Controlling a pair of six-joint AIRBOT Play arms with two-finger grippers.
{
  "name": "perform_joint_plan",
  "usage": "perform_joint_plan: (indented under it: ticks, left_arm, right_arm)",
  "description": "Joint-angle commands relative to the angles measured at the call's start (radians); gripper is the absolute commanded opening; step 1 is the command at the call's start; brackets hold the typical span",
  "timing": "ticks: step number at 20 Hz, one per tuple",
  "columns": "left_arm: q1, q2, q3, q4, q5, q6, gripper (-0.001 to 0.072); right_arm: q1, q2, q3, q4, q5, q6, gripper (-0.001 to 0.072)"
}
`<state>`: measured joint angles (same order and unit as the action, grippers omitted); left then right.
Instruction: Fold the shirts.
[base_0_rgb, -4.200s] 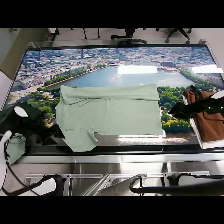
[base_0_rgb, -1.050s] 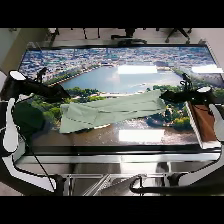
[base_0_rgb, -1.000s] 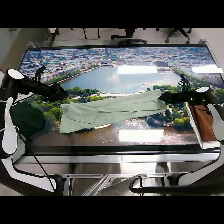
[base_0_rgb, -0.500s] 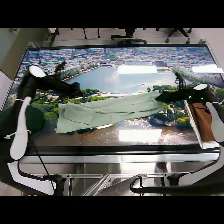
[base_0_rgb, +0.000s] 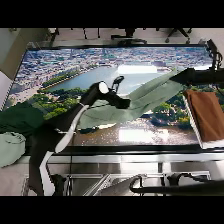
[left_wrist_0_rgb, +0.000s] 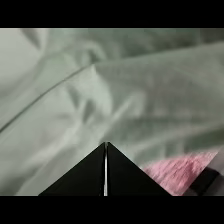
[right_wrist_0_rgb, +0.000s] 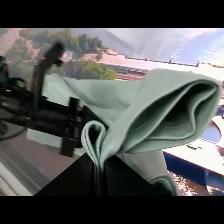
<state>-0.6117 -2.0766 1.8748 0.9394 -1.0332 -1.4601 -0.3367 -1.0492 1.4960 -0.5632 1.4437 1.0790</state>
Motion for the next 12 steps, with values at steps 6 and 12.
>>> perform_joint_plan:
  ticks: [6,12]
  left_arm:
    - [-0.044,-0.1,0.157,-0.271,0.0,0.019,0.0017]
    - [0.262,0.282,0.151,-0.384,-0.335,0.102,0.0016]
  right_arm:
    - [-0.003,0.09,-0.002,-0.004,0.056,0.081,0.0021]
    - [0.1,0.014,-0.006,0.077,0.017,0.081,0.0021]
